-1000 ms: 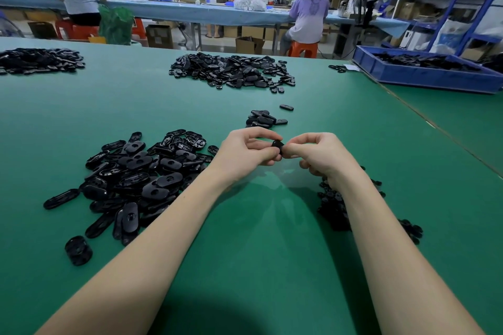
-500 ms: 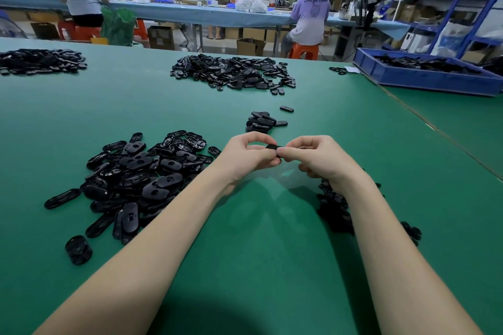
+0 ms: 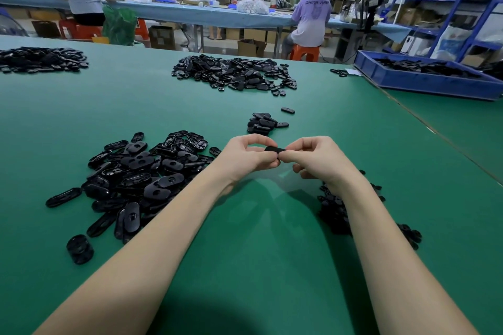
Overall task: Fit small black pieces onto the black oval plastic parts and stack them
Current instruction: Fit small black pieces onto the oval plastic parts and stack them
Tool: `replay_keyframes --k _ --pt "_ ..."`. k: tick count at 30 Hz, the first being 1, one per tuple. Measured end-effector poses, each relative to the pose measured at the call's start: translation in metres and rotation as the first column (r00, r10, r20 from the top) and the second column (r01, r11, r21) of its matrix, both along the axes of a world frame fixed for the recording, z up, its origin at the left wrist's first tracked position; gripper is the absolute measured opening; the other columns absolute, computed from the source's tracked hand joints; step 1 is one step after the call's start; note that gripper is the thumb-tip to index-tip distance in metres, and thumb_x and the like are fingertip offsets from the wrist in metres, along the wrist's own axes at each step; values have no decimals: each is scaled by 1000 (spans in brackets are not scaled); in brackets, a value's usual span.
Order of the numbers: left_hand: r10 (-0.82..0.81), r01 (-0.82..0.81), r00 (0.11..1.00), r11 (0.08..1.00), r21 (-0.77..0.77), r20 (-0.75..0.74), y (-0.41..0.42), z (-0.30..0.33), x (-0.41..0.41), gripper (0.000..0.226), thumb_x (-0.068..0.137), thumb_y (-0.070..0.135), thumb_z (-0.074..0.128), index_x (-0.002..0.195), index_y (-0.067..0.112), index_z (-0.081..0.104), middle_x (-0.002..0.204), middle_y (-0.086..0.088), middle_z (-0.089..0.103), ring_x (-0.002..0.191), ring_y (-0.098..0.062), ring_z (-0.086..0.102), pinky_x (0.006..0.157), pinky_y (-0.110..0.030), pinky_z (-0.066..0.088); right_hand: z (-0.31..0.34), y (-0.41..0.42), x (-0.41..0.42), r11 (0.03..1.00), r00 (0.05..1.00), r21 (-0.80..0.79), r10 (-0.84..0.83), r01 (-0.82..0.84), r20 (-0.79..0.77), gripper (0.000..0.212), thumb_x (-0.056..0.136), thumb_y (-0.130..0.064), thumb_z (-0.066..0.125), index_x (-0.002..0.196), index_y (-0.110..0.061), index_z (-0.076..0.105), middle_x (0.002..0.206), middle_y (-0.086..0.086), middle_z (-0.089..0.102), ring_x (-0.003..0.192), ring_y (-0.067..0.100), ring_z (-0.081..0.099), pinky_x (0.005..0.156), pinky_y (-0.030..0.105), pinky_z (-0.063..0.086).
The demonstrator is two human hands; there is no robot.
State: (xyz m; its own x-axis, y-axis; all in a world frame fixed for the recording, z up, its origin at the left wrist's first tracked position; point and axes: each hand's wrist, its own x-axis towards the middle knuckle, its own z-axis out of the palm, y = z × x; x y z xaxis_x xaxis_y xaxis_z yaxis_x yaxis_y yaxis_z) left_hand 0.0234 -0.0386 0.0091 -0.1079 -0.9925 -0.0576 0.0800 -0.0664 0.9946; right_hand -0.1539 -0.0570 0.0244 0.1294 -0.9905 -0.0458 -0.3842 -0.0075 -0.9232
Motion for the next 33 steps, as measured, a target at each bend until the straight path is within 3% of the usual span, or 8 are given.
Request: replay_keyframes --k 10,18,22,25,29,33 --pt "-12 13 997 1000 8 -79 0 -3 -1 16 88 -4 70 103 4 71 95 -15 78 85 -20 76 76 -20 58 0 0 -1 1000 1000 -4 -16 16 -3 13 77 -20 82 72 -19 70 59 -5 58 51 10 47 46 19 39" --pt "14 -15 998 1000 10 67 -2 -5 -4 11 88 -4 71 94 5 70 87 -10 78 79 -17 75 81 -22 59 -1 1 -1 999 997 12 -29 30 -76 11 76 -18 79 70 -18 70 59 -5 59 53 12 47 50 22 38" --pt "58 -59 989 998 -2 134 -1 -8 -9 10 88 -4 71 89 6 69 76 -7 76 68 -12 72 75 -19 58 -3 1 3 998 988 -5 -61 61 -139 13 71 -23 81 65 -18 70 51 -11 58 48 9 46 49 20 39" --pt "84 -81 989 996 -30 121 0 -9 -9 10 89 -1 70 96 6 68 85 -12 77 78 -20 75 82 -26 58 -4 1 6 996 986 -28 -87 84 -139 15 71 -25 82 65 -20 69 48 -13 57 44 5 48 49 19 41" --pt "49 13 940 983 -181 338 -1 -5 1 20 88 4 69 103 17 66 89 -5 78 85 -20 76 85 -30 58 -1 0 -3 991 994 97 -99 94 45 12 78 -22 84 83 -15 76 56 -2 61 42 8 47 43 16 38" --pt "172 34 817 938 -345 550 -3 -6 7 18 84 14 76 95 27 74 86 10 76 72 -8 72 70 -11 52 0 0 -8 987 995 146 -78 67 69 20 83 -28 82 99 -17 76 72 -9 76 45 3 55 45 15 43"
